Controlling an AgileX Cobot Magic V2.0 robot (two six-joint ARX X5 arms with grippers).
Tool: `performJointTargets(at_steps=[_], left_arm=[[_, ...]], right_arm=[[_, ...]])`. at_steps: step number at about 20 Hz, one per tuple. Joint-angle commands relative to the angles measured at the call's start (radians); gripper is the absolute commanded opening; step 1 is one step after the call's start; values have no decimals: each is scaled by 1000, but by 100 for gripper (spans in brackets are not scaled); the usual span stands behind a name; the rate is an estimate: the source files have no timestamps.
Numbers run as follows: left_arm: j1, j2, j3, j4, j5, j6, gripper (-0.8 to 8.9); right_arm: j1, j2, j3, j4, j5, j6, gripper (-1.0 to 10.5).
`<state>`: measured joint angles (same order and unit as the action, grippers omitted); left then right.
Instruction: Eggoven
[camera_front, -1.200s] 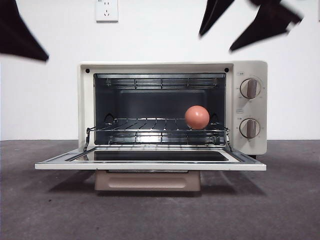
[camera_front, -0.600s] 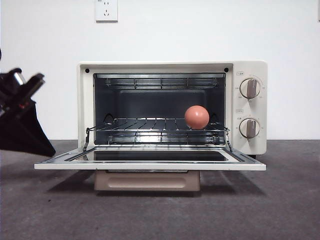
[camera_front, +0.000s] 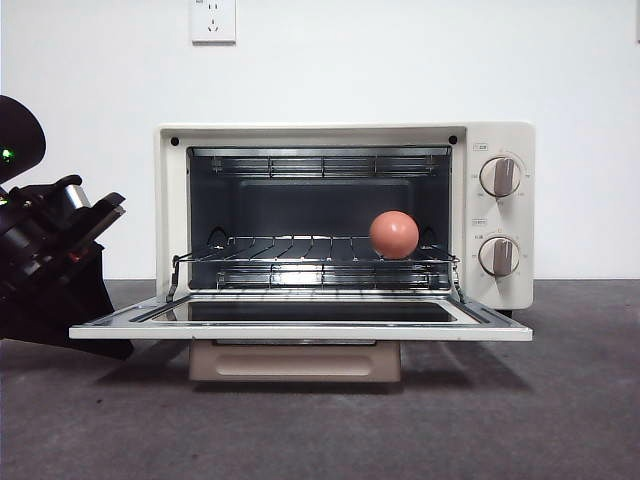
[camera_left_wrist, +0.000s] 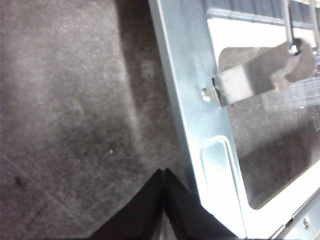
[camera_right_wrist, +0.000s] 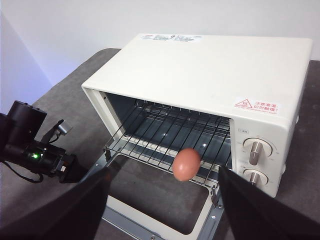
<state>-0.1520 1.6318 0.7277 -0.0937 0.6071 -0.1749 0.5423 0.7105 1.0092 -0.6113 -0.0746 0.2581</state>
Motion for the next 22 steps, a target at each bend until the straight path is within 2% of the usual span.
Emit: performJointTargets(at_steps=[1, 5, 7, 9, 13, 16, 19, 22], left_arm=[[-7, 20, 3, 12, 30, 4, 6], [19, 17, 4, 52, 205, -39, 6], [36, 14, 5, 132, 312, -106, 6], [47, 14, 5, 239, 376, -193, 6], [47, 14, 6, 453, 386, -334, 6], [47, 14, 8, 591, 319, -407, 6], [47, 14, 21, 620, 245, -416, 6], [47, 11, 23, 625, 227, -414, 6]], right_arm=[[6, -2, 18, 8, 5, -11, 351], [6, -2, 18, 5, 5, -11, 351], [6, -2, 18, 5, 5, -11, 351], [6, -2, 18, 5, 5, -11, 351], [6, -2, 18, 4, 20, -11, 351], [6, -2, 18, 3, 20, -11, 351], [6, -1, 18, -3, 20, -11, 351], [6, -1, 18, -11, 23, -11, 351]])
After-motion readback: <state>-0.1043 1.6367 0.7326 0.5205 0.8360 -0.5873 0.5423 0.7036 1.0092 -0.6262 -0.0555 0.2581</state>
